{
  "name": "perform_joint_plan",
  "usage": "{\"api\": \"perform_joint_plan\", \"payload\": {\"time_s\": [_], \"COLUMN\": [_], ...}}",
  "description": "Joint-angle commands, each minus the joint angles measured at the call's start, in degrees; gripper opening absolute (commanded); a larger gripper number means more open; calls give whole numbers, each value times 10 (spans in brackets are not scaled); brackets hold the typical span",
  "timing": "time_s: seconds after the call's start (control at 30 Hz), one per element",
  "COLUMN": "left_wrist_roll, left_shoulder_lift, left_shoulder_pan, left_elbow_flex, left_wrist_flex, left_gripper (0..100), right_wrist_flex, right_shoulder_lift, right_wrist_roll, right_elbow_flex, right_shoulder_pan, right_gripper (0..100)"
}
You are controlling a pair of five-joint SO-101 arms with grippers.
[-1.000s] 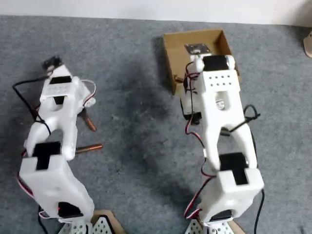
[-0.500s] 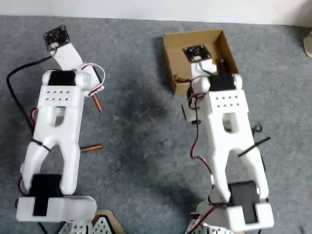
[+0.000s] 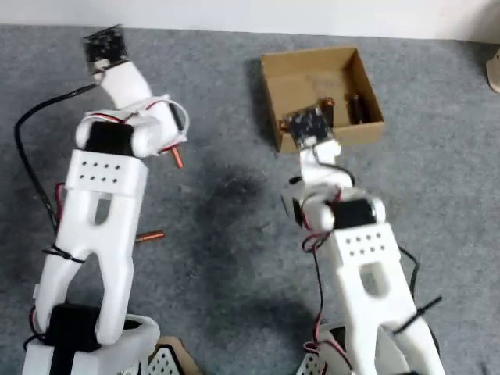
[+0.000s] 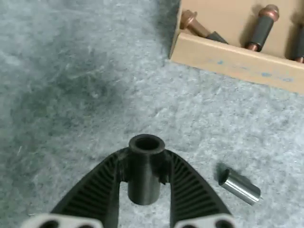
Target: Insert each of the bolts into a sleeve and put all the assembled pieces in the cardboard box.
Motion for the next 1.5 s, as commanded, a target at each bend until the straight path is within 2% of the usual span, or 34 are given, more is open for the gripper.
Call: {"api": "perform_joint_plan", "payload": {"time_s": [0.0, 0.17, 0.3, 0.4, 0.63, 0.83, 1.03, 1.3, 1.47], "left_wrist_roll": [-2, -3, -30, -56, -58, -54, 15, 26, 98], "left_shoulder_lift": [-39, -52, -87, -139, -274, -339, -349, -353, -354], "left_shoulder_pan": [38, 65, 84, 102, 138, 160, 186, 227, 227], "left_elbow_flex": [-22, -12, 49, 120, 286, 400, 421, 418, 418], "left_wrist_flex": [0, -9, -76, -149, -295, -400, -408, -432, -434], "left_gripper": [5, 5, 4, 4, 5, 5, 5, 5, 6], "right_wrist_flex": [-51, -148, -220, -226, -226, -226, -229, -229, -230], "right_shoulder_lift": [-73, -168, -269, -348, -528, -656, -648, -650, -650], "right_wrist_roll": [4, 4, 4, 4, 4, 5, 4, 4, 4], "right_elbow_flex": [36, 139, 240, 299, 404, 494, 522, 527, 539], "right_shoulder_pan": [-16, -15, -15, -15, -15, -16, -18, -82, -106], "right_gripper": [4, 4, 4, 4, 4, 4, 4, 4, 4]}}
